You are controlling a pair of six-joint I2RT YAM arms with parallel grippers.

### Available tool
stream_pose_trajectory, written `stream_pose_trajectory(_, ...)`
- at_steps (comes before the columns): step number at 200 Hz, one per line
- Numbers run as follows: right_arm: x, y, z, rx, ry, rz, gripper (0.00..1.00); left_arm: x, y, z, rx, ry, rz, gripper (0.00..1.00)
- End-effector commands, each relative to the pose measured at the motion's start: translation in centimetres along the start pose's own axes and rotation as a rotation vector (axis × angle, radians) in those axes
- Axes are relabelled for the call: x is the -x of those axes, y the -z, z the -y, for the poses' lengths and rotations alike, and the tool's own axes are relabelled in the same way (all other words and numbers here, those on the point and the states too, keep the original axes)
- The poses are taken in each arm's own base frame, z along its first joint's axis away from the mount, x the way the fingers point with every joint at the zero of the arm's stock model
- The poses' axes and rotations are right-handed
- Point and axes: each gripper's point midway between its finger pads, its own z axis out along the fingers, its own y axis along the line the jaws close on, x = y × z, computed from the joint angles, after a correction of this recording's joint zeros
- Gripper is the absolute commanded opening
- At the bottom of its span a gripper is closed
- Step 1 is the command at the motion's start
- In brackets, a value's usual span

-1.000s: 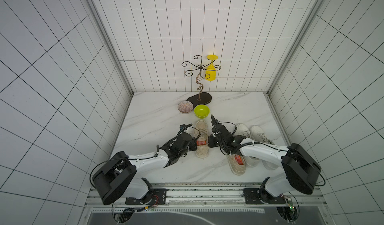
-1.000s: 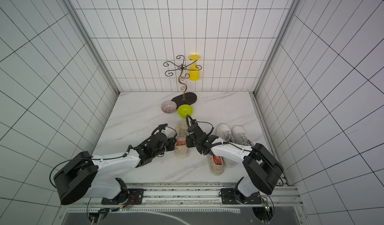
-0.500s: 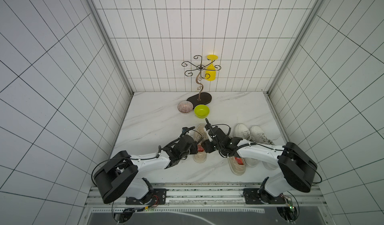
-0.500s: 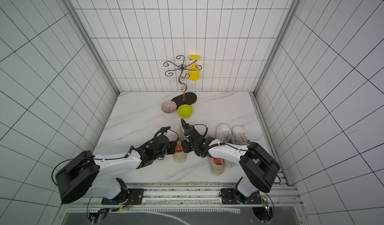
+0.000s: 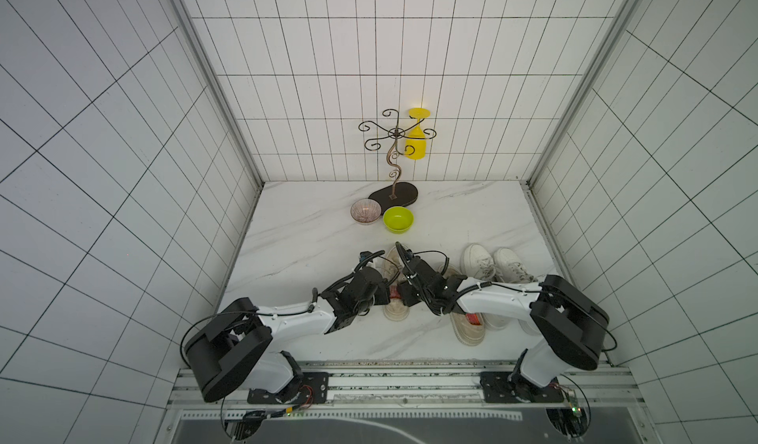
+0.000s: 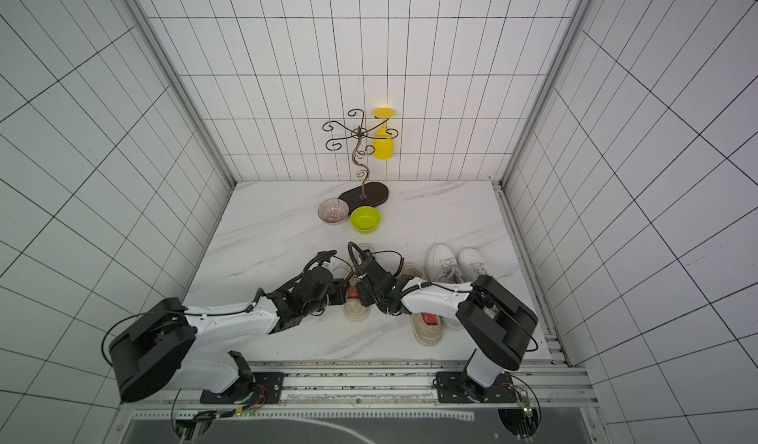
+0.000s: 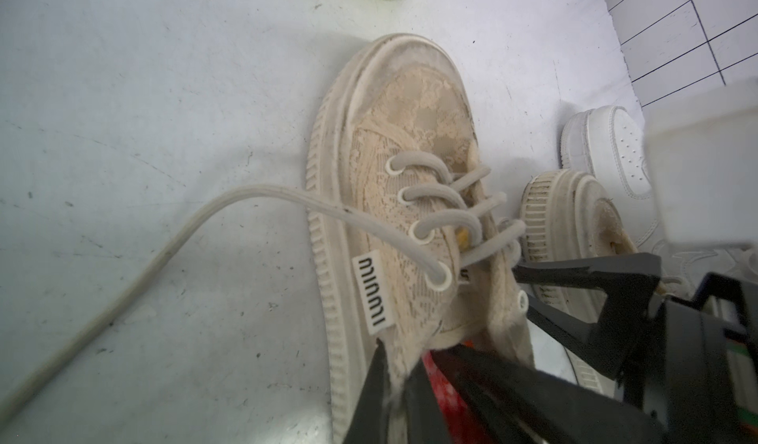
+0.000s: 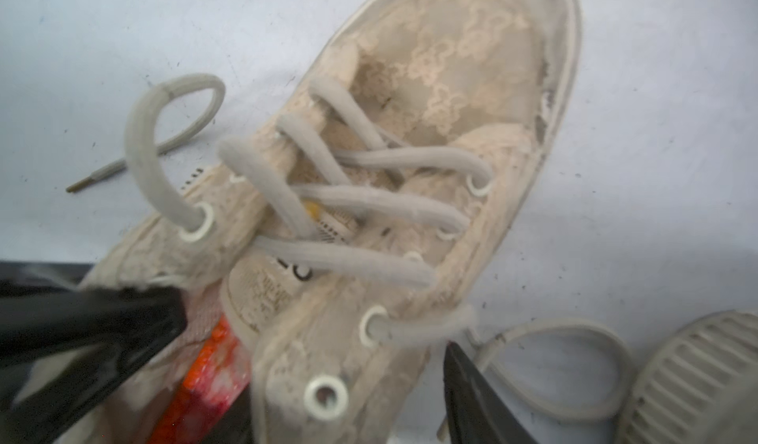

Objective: Remove the insole from the shoe
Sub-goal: Untie the shoelace on the shoe, then remove the insole from the shoe.

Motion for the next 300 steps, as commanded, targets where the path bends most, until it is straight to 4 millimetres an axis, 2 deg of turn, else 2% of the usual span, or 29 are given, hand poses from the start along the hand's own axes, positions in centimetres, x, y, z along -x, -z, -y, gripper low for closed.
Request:
stream_pose_trajectory(1, 4.2, 1.4, 1.8, -0.104, -0.046, 0.116, 0.55, 0.4, 0.4, 0.6, -0.033, -0.003, 0.021, 0.14)
stream_pose_trajectory(23, 5.7, 1.9, 1.6, -0.075, -0.070, 0.155, 0.53, 0.5, 0.4, 0.9, -0.041, -0.012, 0.020, 0.23)
stream_pose_trajectory(57, 7.2, 2.3, 1.0, -0.035, -0.071, 0.182, 0.52, 0.6, -0.1, 1.5, -0.046, -0.038, 0.010, 0.32)
stream_pose_trajectory(102, 7.9, 2.7, 0.8, -0.011, -0.081, 0.199, 0.48, 0.8, -1.1, 2.0, -0.036, -0.079, -0.012, 0.52)
stream_pose_trajectory(124, 8.1, 2.9, 0.7, -0.005, -0.081, 0.204, 0.47, 1.3, -1.8, 1.3, 0.020, -0.084, -0.011, 0.55)
stream_pose_trajectory(145, 8.0, 2.9, 0.8, -0.001, -0.085, 0.207, 0.45, 2.1, -2.4, 0.8, 0.036, -0.068, 0.001, 0.54)
stream_pose_trajectory(185, 8.0, 3.2, 0.6, 0.018, -0.080, 0.205, 0.45, 3.0, -3.2, 1.2, 0.034, -0.068, 0.001, 0.37)
stream_pose_trajectory(212, 7.9, 4.2, 0.0, 0.067, -0.064, 0.205, 0.45, 3.2, -3.4, 1.7, 0.018, -0.062, 0.001, 0.32)
stream_pose_trajectory(256, 7.0, 6.4, -2.6, 0.216, -0.042, 0.152, 0.42, 3.5, -3.2, 2.5, -0.017, -0.055, 0.009, 0.29)
stream_pose_trajectory(300, 6.0, 5.6, -3.6, 0.253, -0.046, 0.088, 0.32, 3.7, -3.0, 3.1, -0.046, -0.051, 0.012, 0.26)
